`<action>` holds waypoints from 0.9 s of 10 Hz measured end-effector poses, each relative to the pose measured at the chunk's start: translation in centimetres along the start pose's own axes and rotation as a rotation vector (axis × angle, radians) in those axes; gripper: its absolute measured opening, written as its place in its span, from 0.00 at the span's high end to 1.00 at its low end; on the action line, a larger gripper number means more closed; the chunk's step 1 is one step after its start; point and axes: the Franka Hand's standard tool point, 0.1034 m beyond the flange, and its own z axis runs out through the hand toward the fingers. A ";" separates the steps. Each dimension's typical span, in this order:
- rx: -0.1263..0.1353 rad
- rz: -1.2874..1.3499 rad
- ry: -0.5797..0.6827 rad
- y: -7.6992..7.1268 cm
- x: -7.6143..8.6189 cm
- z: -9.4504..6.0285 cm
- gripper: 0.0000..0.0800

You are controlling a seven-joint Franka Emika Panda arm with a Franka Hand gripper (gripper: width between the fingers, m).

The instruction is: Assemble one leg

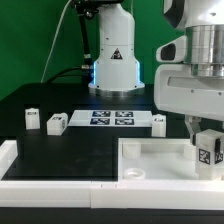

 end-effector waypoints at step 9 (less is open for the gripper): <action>0.010 0.042 -0.014 -0.3 -0.6 0.0 0.23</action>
Offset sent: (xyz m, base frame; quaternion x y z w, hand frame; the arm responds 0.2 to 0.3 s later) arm 0.0000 0.0000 0.0000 0.0000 0.0000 0.1790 0.9838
